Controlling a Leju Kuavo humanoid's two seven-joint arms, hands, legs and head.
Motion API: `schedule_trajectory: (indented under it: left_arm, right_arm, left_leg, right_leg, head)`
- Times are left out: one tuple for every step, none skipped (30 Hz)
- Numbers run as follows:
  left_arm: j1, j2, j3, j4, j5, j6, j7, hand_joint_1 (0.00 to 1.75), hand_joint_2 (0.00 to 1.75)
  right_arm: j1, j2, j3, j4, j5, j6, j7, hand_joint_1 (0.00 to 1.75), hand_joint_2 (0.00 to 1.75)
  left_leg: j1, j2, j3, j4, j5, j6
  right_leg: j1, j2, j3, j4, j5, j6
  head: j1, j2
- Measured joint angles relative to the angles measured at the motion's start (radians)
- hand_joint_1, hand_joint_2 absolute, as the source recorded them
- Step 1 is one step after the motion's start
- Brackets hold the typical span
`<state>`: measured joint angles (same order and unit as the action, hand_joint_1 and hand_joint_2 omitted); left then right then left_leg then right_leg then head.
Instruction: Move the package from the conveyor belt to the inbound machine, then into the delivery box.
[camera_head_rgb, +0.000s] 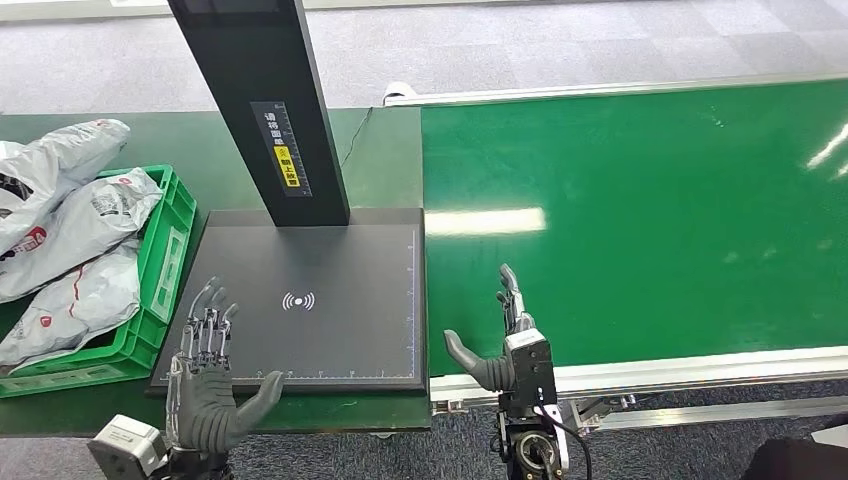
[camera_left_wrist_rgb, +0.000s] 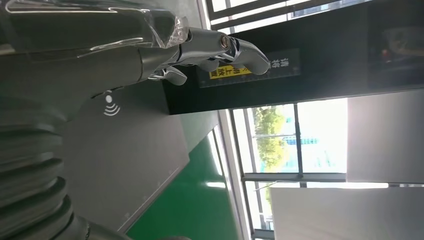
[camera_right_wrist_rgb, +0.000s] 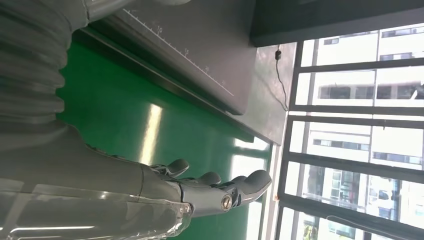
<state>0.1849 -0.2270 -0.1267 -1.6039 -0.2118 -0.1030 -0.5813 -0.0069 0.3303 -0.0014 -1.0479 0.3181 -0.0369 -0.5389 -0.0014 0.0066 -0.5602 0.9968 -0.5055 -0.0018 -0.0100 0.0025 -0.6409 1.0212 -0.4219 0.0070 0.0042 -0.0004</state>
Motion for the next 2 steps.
schedule_trajectory:
  left_arm:
    - [0.004, 0.0, 0.001, 0.002, -0.002, -0.002, -0.001, 0.0, 1.75]
    - [0.007, 0.0, 0.002, 0.003, -0.003, -0.004, -0.001, 0.0, 1.75]
  right_arm:
    - [0.0, 0.001, 0.002, 0.0, -0.005, 0.001, -0.005, 0.0, 1.75]
    - [0.001, 0.002, 0.002, 0.0, -0.008, 0.002, -0.007, 0.0, 1.75]
  left_leg:
    - [0.0, 0.0, 0.0, 0.0, 0.0, 0.0]
    - [0.0, 0.0, 0.0, 0.0, 0.0, 0.0]
  right_leg:
    - [0.0, 0.0, 0.0, 0.0, 0.0, 0.0]
    - [0.0, 0.0, 0.0, 0.0, 0.0, 0.0]
  head:
    - [0.0, 0.0]
    - [0.0, 0.0]
